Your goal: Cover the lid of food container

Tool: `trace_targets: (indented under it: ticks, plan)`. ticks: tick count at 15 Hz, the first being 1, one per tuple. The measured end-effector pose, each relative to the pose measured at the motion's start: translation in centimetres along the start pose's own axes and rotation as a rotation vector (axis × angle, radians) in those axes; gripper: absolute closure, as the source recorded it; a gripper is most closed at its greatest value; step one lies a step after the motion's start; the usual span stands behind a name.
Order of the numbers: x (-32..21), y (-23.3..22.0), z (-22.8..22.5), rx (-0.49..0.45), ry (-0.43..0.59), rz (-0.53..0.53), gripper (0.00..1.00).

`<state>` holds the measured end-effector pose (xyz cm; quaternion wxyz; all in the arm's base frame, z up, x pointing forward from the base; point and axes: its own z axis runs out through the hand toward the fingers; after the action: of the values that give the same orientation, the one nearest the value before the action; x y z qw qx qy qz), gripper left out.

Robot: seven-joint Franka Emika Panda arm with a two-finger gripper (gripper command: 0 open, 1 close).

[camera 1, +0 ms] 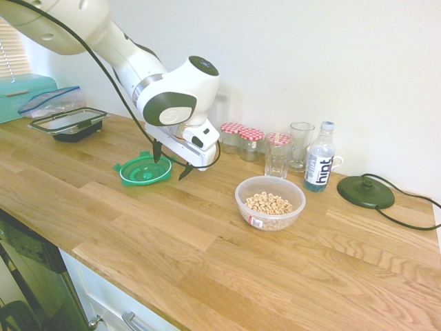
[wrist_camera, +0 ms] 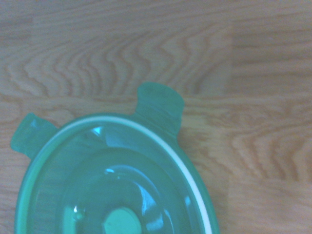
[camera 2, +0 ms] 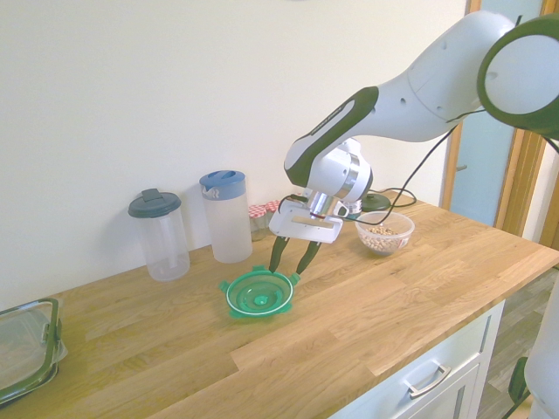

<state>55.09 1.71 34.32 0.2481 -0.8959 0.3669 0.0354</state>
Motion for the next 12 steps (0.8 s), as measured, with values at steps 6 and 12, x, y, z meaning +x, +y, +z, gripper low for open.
trace_targets:
  ticks: [6,12]
  plan:
    - [2.0,0.0,2.5,0.102,-0.141,-0.005,0.0]
    - [1.3,0.3,3.8,0.173,-0.238,0.033,0.0]
